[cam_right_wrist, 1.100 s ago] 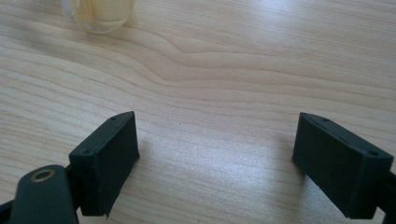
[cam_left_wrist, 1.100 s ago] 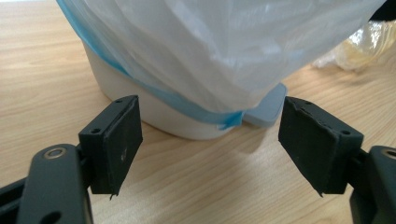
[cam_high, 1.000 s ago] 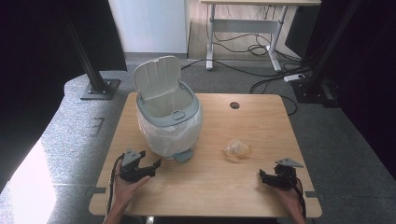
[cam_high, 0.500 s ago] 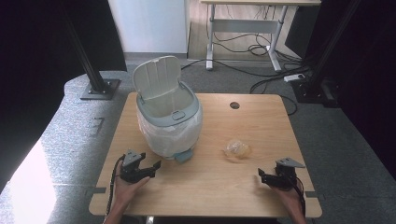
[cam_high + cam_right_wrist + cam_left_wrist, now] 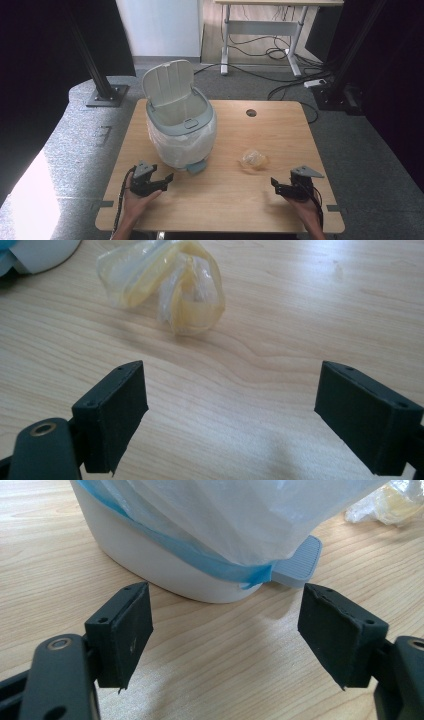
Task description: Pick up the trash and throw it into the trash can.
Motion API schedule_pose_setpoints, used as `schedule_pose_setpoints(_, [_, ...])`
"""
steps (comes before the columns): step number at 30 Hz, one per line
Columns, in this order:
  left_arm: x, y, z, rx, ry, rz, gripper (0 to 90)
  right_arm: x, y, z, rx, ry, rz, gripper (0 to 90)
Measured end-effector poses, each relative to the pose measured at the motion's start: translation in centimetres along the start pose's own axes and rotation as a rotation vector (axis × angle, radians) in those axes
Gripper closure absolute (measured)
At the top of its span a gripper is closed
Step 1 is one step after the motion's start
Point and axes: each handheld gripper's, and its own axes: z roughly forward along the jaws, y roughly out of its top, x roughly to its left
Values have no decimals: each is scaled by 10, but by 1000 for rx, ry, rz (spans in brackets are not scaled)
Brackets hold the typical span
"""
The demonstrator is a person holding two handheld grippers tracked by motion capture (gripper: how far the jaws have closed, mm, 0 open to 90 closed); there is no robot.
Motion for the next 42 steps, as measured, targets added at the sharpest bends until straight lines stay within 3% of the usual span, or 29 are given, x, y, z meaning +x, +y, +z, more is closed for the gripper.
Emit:
schedule_pose_setpoints(20, [2, 1, 0, 2, -17, -21, 217, 12, 28, 15, -30, 19, -11, 123])
schedule_pose_setpoints(34, [1, 0, 1, 7, -32, -16, 217, 29, 51, 35, -36, 33, -22, 77])
schedule_pose_setpoints(42, [2, 0, 1, 12, -32, -13, 218, 31, 65, 51, -31, 32, -22, 74])
